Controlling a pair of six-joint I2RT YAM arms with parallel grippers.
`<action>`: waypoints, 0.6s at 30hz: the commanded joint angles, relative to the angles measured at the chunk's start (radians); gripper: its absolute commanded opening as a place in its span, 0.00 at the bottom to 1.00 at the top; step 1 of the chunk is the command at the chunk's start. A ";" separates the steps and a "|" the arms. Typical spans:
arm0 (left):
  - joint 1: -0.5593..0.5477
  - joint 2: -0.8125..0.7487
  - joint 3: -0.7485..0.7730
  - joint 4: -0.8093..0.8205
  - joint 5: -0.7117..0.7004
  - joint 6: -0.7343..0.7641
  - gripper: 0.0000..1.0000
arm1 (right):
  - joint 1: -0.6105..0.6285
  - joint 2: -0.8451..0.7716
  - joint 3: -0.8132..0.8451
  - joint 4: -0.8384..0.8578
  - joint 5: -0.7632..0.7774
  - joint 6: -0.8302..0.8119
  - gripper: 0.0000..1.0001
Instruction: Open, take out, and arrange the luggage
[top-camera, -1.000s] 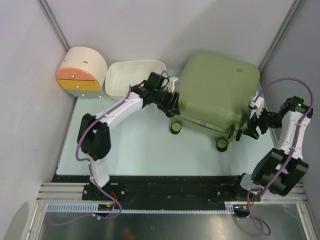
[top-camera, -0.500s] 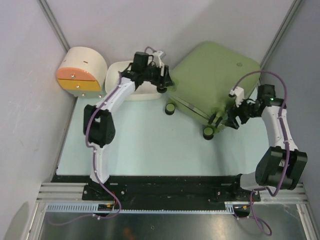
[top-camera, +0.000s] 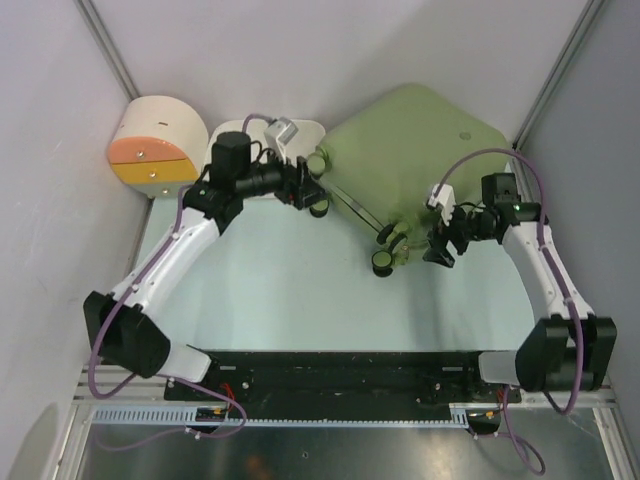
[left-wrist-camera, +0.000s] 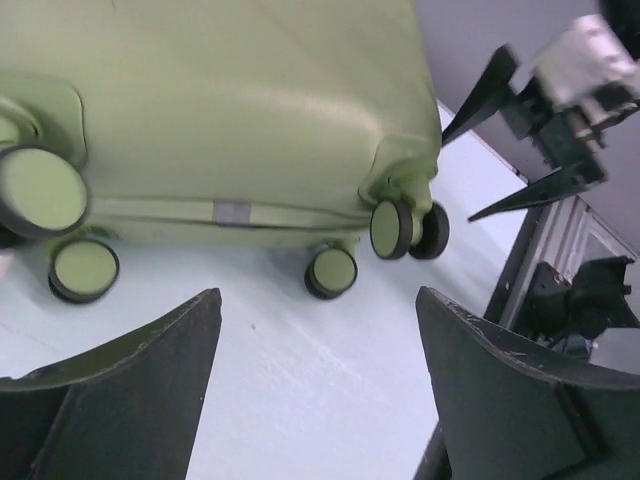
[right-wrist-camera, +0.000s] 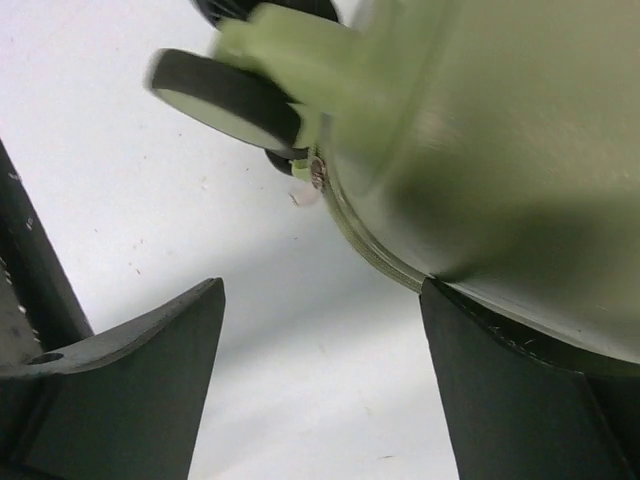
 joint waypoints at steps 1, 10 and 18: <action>0.005 -0.099 -0.127 -0.005 0.037 -0.031 0.83 | 0.041 -0.162 -0.040 -0.010 -0.089 -0.302 0.84; 0.032 -0.216 -0.276 0.004 0.073 -0.107 0.83 | 0.283 -0.348 -0.312 0.210 0.058 -0.715 0.85; 0.044 -0.283 -0.365 0.032 0.086 -0.144 0.82 | 0.263 -0.400 -0.406 0.394 0.058 -0.387 0.79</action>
